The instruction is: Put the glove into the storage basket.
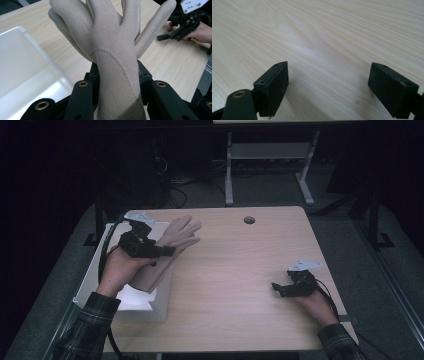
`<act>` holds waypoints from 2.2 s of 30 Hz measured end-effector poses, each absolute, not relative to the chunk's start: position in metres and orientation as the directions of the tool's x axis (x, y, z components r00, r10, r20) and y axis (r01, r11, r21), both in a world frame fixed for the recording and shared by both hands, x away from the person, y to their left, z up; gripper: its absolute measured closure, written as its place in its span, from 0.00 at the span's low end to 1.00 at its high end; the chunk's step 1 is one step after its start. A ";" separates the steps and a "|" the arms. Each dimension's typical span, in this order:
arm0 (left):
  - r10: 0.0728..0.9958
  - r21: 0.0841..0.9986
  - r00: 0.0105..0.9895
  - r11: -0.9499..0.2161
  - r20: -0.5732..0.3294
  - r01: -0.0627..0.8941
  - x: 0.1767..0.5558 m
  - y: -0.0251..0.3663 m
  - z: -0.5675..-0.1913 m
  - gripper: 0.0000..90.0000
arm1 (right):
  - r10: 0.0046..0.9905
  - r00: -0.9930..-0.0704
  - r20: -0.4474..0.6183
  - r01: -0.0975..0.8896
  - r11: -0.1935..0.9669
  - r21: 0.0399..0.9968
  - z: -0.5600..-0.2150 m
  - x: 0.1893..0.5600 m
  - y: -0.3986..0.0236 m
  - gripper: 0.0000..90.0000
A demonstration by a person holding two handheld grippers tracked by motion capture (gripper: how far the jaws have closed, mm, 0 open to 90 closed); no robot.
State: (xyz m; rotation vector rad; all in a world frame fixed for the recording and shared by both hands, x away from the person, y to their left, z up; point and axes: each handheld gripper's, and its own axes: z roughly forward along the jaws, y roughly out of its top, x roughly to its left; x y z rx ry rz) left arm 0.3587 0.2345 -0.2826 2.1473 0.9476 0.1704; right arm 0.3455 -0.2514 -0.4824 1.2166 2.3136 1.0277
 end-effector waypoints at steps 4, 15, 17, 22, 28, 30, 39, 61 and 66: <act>0.711 0.701 0.681 -0.396 -0.174 0.593 0.357 0.253 -0.284 0.74 | 0.814 -0.580 0.039 0.574 0.375 0.728 -0.482 0.345 -0.251 0.18; 0.789 0.694 0.590 -0.327 -0.172 0.641 0.353 0.301 -0.296 0.74 | 0.813 -0.581 0.034 0.570 0.376 0.730 -0.483 0.346 -0.251 0.18; 0.802 0.688 0.571 -0.314 -0.176 0.654 0.353 0.308 -0.302 0.74 | 0.814 -0.579 0.036 0.573 0.375 0.729 -0.482 0.345 -0.251 0.18; 0.829 0.671 0.531 -0.295 -0.174 0.680 0.355 0.322 -0.321 0.74 | 0.814 -0.579 0.036 0.573 0.375 0.729 -0.483 0.345 -0.251 0.18; 0.842 0.645 0.515 -0.306 -0.159 0.700 0.360 0.326 -0.344 0.73 | 0.816 -0.577 0.038 0.575 0.372 0.728 -0.482 0.345 -0.251 0.18; 0.843 0.636 0.514 -0.311 -0.159 0.707 0.362 0.324 -0.352 0.73 | 0.815 -0.578 0.035 0.573 0.375 0.728 -0.482 0.345 -0.251 0.18; 0.845 0.581 0.515 -0.351 -0.140 0.734 0.374 0.312 -0.390 0.73 | 0.817 -0.575 0.041 0.578 0.370 0.727 -0.482 0.345 -0.251 0.18; 0.855 0.474 0.502 -0.390 -0.132 0.789 0.382 0.303 -0.435 0.43 | 0.817 -0.575 0.041 0.578 0.371 0.727 -0.482 0.345 -0.251 0.18; 0.855 0.488 0.505 -0.393 -0.118 0.779 0.383 0.304 -0.432 0.21 | 0.817 -0.576 0.040 0.577 0.371 0.727 -0.482 0.345 -0.251 0.18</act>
